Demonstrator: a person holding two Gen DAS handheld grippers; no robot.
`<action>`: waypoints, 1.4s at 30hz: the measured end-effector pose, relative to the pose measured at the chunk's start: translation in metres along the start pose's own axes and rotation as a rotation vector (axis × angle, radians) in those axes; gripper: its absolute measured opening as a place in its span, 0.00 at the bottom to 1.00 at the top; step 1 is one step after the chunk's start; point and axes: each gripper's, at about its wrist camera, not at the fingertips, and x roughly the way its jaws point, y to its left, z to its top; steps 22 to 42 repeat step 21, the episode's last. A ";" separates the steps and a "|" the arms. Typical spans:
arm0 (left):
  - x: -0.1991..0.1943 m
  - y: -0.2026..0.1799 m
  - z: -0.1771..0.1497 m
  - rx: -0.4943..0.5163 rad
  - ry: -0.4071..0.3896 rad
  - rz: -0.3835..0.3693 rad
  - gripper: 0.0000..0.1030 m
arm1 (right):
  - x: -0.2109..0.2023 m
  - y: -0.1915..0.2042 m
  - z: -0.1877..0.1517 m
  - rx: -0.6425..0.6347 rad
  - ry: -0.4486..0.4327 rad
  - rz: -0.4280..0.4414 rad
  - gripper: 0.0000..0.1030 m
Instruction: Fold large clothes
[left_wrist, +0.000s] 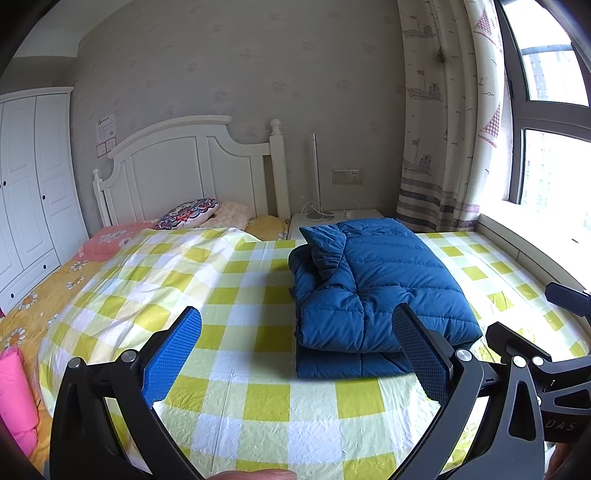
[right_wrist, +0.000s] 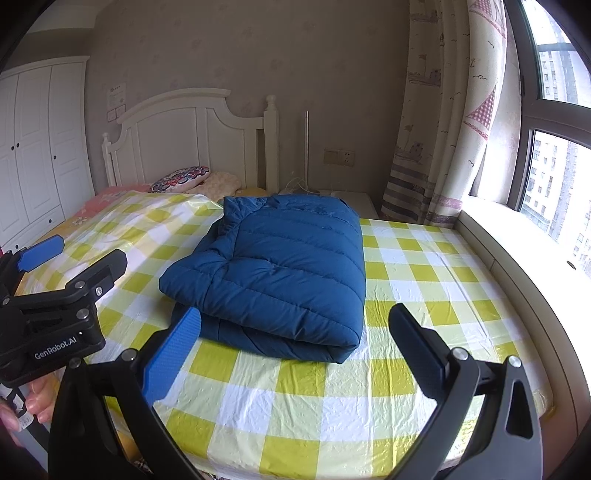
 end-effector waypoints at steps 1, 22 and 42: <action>0.000 0.000 0.000 0.001 -0.001 0.002 0.96 | 0.000 0.000 0.000 0.000 0.000 0.000 0.98; 0.082 0.018 -0.042 -0.054 0.265 -0.126 0.96 | 0.057 -0.019 -0.030 0.027 0.130 0.011 0.98; 0.082 0.018 -0.042 -0.054 0.265 -0.126 0.96 | 0.057 -0.019 -0.030 0.027 0.130 0.011 0.98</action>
